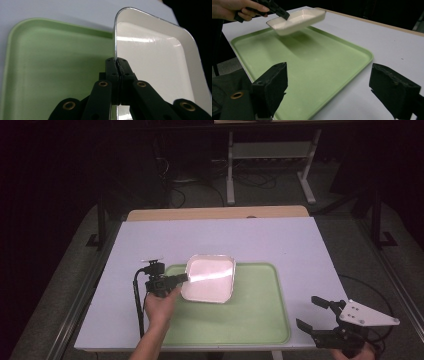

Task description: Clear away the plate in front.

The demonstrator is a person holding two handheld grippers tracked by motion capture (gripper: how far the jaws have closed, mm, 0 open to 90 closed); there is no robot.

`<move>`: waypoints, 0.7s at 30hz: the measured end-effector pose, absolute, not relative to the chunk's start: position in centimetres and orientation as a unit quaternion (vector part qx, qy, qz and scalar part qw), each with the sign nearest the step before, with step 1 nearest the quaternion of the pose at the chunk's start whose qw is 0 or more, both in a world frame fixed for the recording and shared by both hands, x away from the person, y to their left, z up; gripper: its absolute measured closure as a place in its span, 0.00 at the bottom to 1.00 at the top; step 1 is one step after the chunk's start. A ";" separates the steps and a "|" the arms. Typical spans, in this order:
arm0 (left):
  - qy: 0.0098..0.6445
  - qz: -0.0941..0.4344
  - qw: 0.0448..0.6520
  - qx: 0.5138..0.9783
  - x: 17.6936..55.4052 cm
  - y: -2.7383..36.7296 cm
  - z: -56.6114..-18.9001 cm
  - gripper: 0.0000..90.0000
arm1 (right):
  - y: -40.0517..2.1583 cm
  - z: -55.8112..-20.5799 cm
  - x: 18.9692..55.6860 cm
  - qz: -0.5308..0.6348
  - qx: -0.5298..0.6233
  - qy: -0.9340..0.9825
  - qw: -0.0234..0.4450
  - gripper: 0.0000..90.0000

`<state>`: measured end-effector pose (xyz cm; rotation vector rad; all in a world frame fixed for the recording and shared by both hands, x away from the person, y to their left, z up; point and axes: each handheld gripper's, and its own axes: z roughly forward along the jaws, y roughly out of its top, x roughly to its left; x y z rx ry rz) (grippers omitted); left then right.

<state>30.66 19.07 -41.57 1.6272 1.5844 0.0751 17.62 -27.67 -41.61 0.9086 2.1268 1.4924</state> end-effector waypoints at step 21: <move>0.656 0.027 0.401 0.639 28.8 18.1 -44.7 0.98 | -27.2 -41.6 17.6 0.532 0.317 0.762 0.191 0.16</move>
